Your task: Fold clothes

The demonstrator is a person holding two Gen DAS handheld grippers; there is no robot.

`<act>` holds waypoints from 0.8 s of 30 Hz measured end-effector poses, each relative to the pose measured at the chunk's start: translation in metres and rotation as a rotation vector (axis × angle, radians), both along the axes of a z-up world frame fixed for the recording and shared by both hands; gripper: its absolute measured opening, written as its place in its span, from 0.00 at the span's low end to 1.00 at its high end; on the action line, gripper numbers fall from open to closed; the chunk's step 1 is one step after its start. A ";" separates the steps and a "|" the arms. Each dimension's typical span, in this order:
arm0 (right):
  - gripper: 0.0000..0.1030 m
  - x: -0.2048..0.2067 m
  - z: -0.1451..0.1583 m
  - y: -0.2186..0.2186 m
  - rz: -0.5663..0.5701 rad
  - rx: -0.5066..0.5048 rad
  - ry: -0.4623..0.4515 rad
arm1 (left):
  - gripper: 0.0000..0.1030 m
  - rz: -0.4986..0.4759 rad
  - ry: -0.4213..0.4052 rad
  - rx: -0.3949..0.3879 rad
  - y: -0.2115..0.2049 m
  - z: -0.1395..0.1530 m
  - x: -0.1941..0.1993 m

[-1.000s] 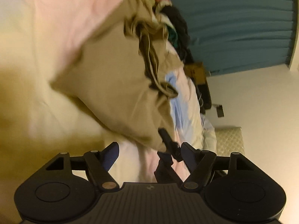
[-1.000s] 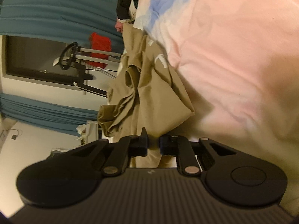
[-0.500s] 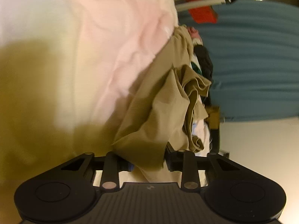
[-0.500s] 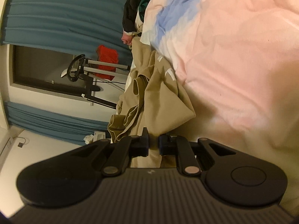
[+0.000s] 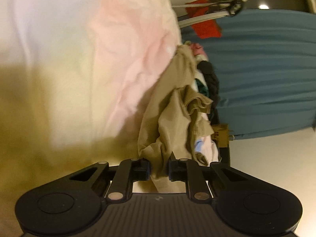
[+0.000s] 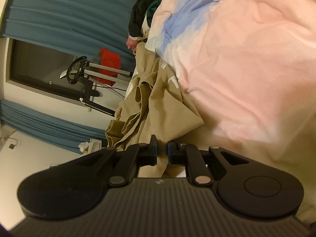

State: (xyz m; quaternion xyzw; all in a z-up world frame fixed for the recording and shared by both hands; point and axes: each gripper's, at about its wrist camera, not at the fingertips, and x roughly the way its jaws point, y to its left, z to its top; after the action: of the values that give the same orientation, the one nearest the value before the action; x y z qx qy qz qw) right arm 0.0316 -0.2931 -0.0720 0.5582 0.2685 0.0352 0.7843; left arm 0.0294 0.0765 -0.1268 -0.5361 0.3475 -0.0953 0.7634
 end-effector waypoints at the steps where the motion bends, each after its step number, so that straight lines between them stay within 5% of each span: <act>1: 0.12 -0.001 0.002 0.001 -0.001 -0.007 -0.004 | 0.13 -0.004 -0.026 0.019 0.000 0.005 -0.004; 12: 0.12 -0.040 0.029 0.007 -0.045 -0.041 -0.069 | 0.10 -0.063 -0.145 0.062 -0.012 0.051 -0.037; 18: 0.12 -0.096 0.066 0.004 -0.050 -0.078 -0.129 | 0.10 -0.100 -0.178 0.067 -0.014 0.086 -0.099; 24: 0.12 -0.169 0.089 0.008 -0.047 -0.224 -0.159 | 0.10 -0.102 -0.161 0.034 -0.020 0.092 -0.152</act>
State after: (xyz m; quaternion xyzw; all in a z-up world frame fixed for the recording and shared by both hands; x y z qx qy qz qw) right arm -0.1377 -0.2854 0.0171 0.4688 0.1947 0.0308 0.8610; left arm -0.1228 0.0569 -0.0346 -0.4954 0.3136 -0.1710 0.7918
